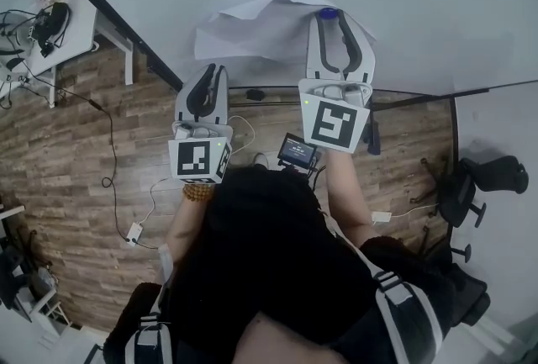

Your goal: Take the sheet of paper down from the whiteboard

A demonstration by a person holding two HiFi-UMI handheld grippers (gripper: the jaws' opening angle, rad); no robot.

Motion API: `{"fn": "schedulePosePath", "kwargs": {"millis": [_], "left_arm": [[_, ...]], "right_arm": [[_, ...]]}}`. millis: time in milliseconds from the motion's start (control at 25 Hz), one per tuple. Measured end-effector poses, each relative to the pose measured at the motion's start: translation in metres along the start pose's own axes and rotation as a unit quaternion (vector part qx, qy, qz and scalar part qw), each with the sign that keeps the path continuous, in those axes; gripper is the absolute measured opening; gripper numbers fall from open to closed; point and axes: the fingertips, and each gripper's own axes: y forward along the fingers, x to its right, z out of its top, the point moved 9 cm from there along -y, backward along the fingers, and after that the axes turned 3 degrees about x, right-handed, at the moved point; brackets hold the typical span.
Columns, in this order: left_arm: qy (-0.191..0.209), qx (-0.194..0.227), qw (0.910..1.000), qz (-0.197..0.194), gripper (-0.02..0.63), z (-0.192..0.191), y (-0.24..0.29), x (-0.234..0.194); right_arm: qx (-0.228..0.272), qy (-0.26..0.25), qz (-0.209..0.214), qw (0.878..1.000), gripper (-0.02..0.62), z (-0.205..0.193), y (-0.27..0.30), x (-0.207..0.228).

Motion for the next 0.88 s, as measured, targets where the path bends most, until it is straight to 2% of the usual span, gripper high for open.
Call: {"fn": "schedulePosePath", "kwargs": {"millis": [120, 280, 880], "left_arm": [[-0.006, -0.001, 1.0, -0.005, 0.087, -0.001, 0.003, -0.002], [-0.011, -0.004, 0.9999, -0.009, 0.109, -0.003, 0.008, -0.005], [-0.017, 0.035, 0.9992, -0.007, 0.1, 0.013, 0.031, -0.005]], "right_arm": [[-0.001, 0.002, -0.001, 1.0, 0.121, 0.001, 0.0, 0.0], [0.001, 0.005, 0.002, 1.0, 0.121, 0.001, -0.001, 0.0], [-0.007, -0.001, -0.001, 1.0, 0.121, 0.006, -0.007, 0.005]]}}
